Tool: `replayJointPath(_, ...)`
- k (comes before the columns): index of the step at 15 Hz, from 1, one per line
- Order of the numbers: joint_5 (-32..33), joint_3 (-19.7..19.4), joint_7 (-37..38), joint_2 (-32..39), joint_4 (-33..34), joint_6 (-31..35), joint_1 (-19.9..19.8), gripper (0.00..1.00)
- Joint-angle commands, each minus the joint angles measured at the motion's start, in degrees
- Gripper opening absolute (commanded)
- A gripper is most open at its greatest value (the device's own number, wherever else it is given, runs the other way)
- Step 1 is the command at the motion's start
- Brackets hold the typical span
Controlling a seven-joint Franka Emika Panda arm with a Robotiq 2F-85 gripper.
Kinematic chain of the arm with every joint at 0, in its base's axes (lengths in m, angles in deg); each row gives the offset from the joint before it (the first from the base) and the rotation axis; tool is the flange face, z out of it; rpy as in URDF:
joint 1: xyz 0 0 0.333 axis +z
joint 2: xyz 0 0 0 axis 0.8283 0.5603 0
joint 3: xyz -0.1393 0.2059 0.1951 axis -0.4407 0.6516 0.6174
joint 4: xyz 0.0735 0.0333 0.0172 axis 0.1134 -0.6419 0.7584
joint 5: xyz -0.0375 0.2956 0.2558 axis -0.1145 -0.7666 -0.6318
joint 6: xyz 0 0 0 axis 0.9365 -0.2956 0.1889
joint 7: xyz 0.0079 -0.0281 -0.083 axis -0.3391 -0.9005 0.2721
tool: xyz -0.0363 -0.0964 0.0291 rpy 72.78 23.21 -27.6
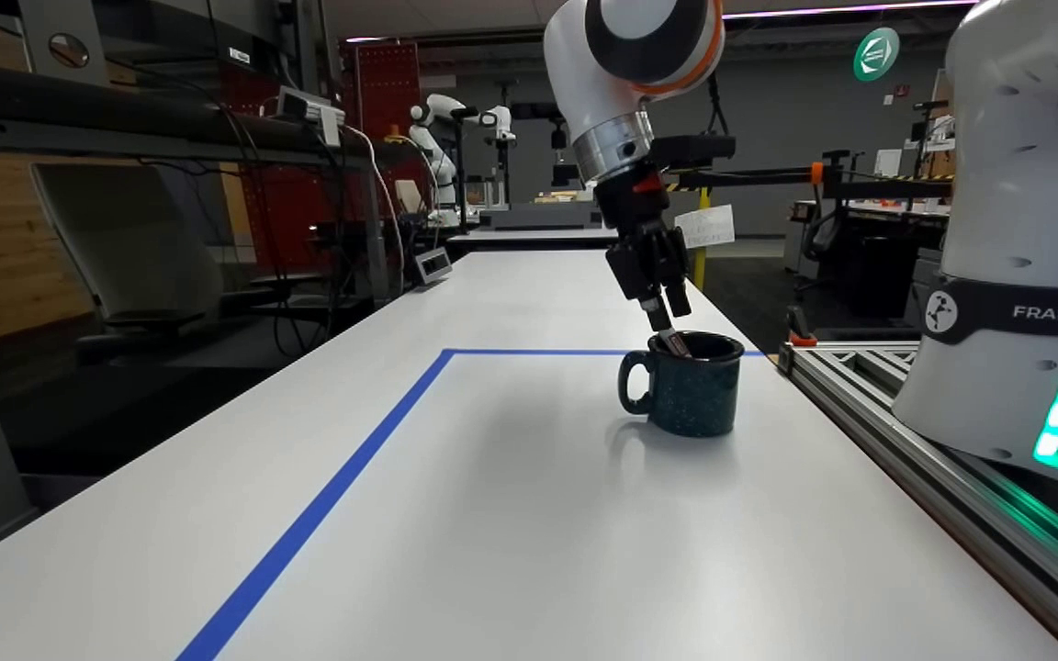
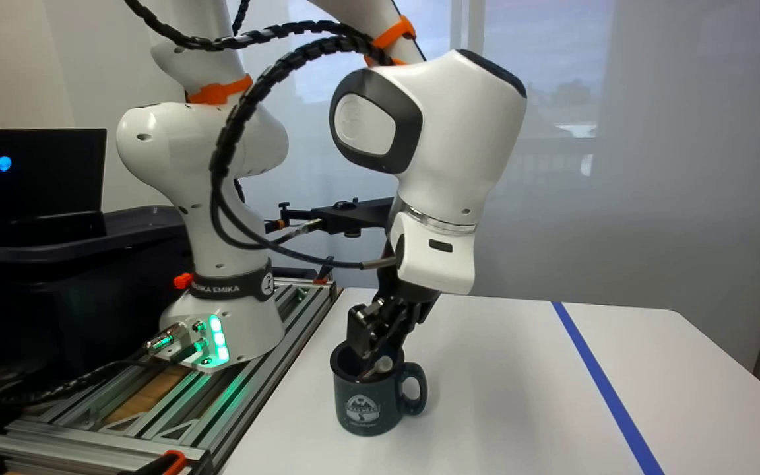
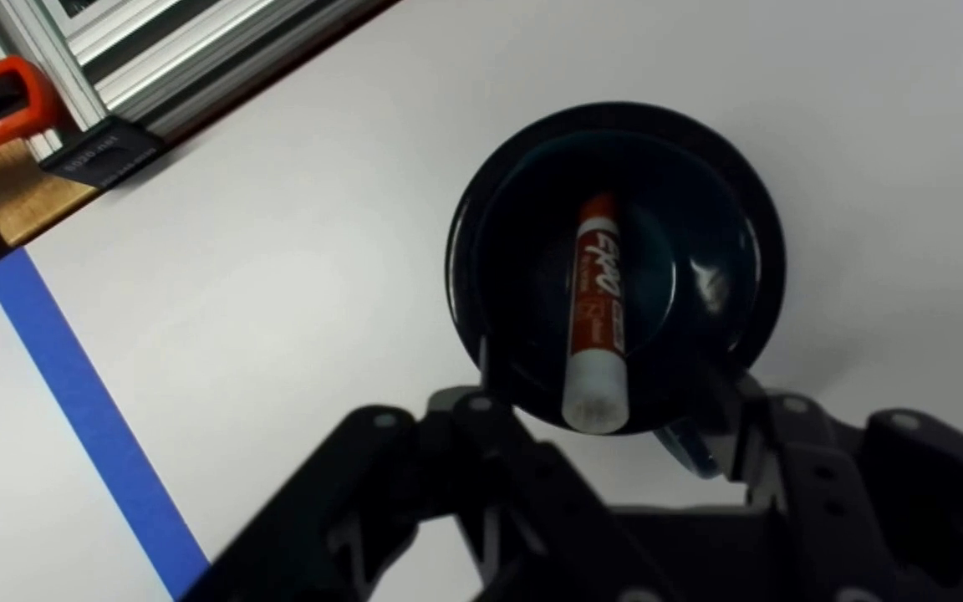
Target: Remove the marker from the mug and place it in front of the mug
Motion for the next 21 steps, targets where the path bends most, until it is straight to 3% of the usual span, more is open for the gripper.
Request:
replayJointPath(1,1.9,-0.6,1.5,1.8,0.1,2.1,-0.1,0.51)
replayJointPath(2,1.8,-0.7,1.5,2.2,0.1,2.6,0.0,0.33)
replayJointPath(6,1.6,-0.8,1.4,2.8,0.2,3.1,0.2,0.01)
replayJointPath(13,-2.7,-1.6,-4.2,-5.6,1.1,-4.0,0.5,0.05)
replayJointPath(14,-3.3,-1.9,-5.3,-9.9,-2.3,-4.5,0.3,0.05)
replayJointPath(16,-6.3,-3.5,-8.2,-10.5,1.2,-8.4,-0.1,0.05)
replayJointPath(19,-10.2,-6.7,-10.2,-15.5,-0.7,-10.0,-1.7,0.05)
replayJointPath(21,-13.6,-9.3,-11.5,-15.2,1.1,-11.1,-2.7,0.05)
